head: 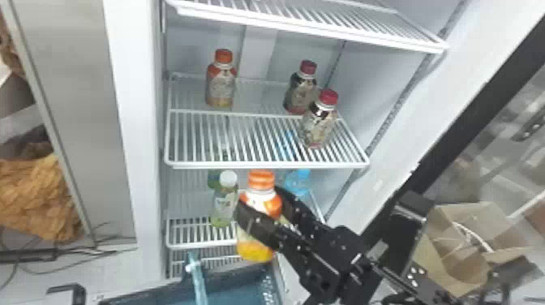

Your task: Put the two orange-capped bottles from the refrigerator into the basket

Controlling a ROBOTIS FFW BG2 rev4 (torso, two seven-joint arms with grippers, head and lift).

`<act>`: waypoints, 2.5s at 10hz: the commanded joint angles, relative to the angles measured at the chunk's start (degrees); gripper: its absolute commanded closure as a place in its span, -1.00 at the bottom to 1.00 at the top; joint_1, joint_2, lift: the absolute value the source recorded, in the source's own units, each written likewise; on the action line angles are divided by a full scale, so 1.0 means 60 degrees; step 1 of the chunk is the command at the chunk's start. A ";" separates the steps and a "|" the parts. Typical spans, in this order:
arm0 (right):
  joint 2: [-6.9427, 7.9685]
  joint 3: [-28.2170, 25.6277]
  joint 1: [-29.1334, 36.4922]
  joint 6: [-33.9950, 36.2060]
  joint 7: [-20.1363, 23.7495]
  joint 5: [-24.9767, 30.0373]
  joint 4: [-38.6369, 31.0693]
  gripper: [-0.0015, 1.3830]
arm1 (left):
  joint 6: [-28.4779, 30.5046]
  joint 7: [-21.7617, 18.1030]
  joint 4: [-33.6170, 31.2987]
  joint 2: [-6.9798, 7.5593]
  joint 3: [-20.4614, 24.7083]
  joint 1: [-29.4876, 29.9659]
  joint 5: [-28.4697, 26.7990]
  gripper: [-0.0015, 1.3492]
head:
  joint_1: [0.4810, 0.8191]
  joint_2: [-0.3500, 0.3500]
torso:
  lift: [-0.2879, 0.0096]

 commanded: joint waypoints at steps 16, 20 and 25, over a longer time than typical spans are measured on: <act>-0.0768 -0.0119 -0.1486 0.7141 0.2289 0.1102 -0.0376 -0.87 | 0.0013 0.0014 0.0023 0.0000 -0.0041 -0.0071 -0.0057 0.79 | 0.27 -1.00 | 0.67; -0.0431 -0.0328 -0.1908 0.3133 0.1747 0.1159 0.0444 -0.85 | -0.0011 0.0014 0.0023 -0.0029 0.0035 -0.0024 -0.0038 0.79 | 0.27 -1.00 | 0.67; -0.0211 0.0358 -0.3549 -0.0640 0.0501 0.1063 0.2952 -0.90 | -0.0034 0.0000 0.0023 -0.0088 0.0168 0.0164 -0.0019 0.79 | 0.27 -0.91 | 0.67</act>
